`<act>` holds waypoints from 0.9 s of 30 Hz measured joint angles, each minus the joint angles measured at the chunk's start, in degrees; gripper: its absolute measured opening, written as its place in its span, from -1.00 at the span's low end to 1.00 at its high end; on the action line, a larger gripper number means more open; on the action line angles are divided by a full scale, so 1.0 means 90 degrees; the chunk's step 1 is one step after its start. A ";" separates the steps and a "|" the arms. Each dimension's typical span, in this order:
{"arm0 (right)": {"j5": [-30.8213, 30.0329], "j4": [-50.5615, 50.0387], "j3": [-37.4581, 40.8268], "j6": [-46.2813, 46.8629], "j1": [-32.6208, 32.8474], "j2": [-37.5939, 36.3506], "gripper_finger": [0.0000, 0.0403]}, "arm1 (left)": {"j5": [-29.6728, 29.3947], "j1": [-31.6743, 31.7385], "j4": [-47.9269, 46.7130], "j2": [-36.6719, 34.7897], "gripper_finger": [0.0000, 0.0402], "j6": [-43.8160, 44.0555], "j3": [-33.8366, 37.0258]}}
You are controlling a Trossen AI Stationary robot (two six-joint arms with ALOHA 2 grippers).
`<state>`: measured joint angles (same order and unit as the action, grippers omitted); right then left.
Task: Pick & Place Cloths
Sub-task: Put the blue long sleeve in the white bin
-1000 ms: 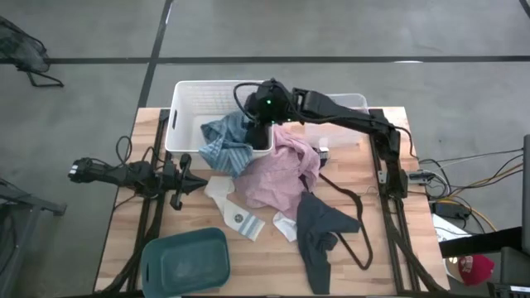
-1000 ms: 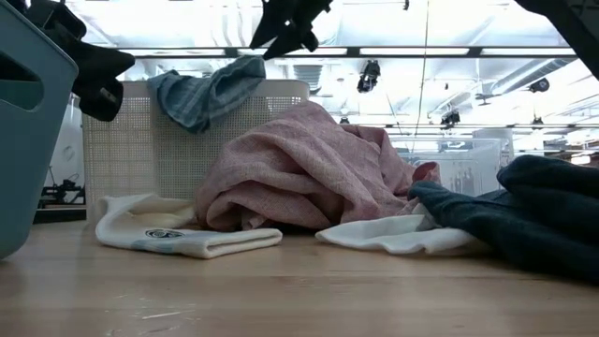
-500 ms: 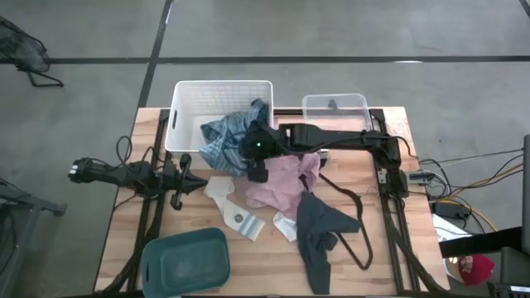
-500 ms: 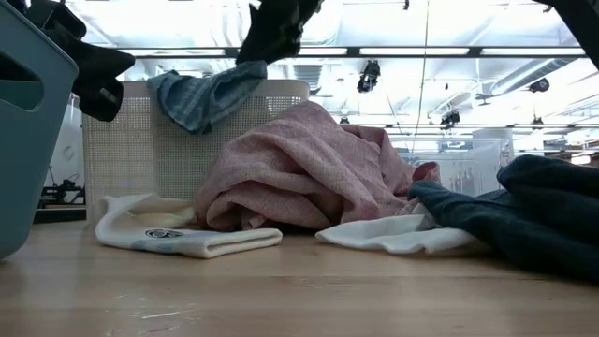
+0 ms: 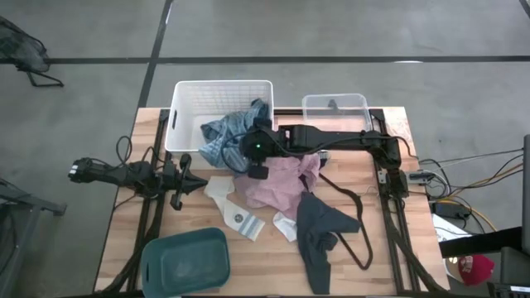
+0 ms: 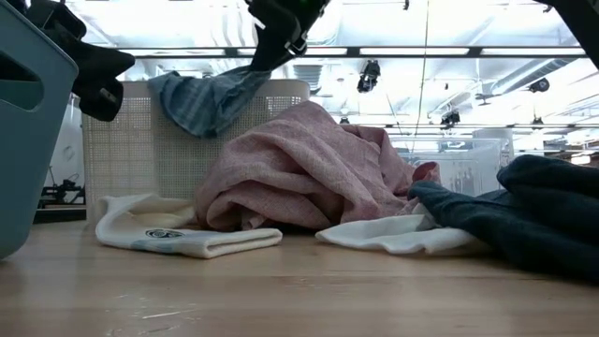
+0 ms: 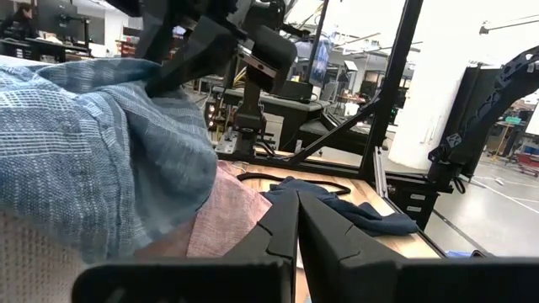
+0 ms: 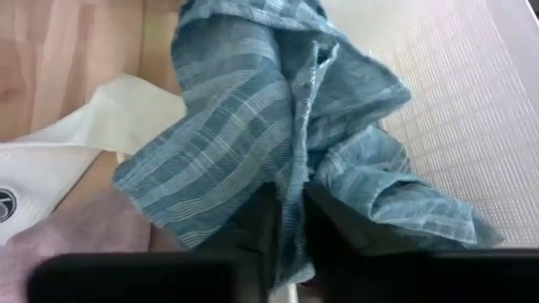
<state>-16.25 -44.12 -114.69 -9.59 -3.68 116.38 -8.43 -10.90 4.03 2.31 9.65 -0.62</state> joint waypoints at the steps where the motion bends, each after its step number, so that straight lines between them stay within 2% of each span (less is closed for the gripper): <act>1: 0.0000 0.0043 -0.0020 -0.0057 0.0002 0.0000 -0.87 | 0.0000 0.0000 0.0000 0.0000 -0.94 0.0000 0.0000; 11: -0.0171 0.0202 -0.0585 -0.0296 -0.0062 -0.0005 -0.95 | 0.0000 -0.0001 -0.0002 -0.0002 -0.94 0.0002 0.0000; 14: -0.0814 0.0551 -0.0651 -0.0344 -0.0126 -0.0005 -0.95 | 0.0000 0.0000 -0.0002 -0.0002 -0.94 0.0000 0.0000; 18: -0.2140 0.1011 -0.0654 -0.0270 -0.0245 -0.0005 -0.95 | 0.0000 -0.0001 -0.0002 -0.0002 -0.94 0.0001 0.0000; 20: -0.2494 0.1099 -0.0654 -0.0267 -0.0335 -0.0005 -0.95 | 0.0000 0.0000 -0.0002 -0.0001 -0.94 0.0001 0.0000; 24: -0.2542 0.1048 -0.0594 0.0033 -0.0644 -0.0005 -0.95 | 0.0000 0.0000 -0.0002 -0.0002 -0.94 0.0000 0.0000; 27: -0.2272 0.0884 -0.0484 0.0379 -0.0898 -0.0006 -0.94 | 0.0001 0.0000 -0.0002 -0.0002 -0.94 0.0000 0.0000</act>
<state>-36.70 -36.17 -119.05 -6.18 -11.76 116.33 -8.42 -10.90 4.01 2.29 9.65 -0.62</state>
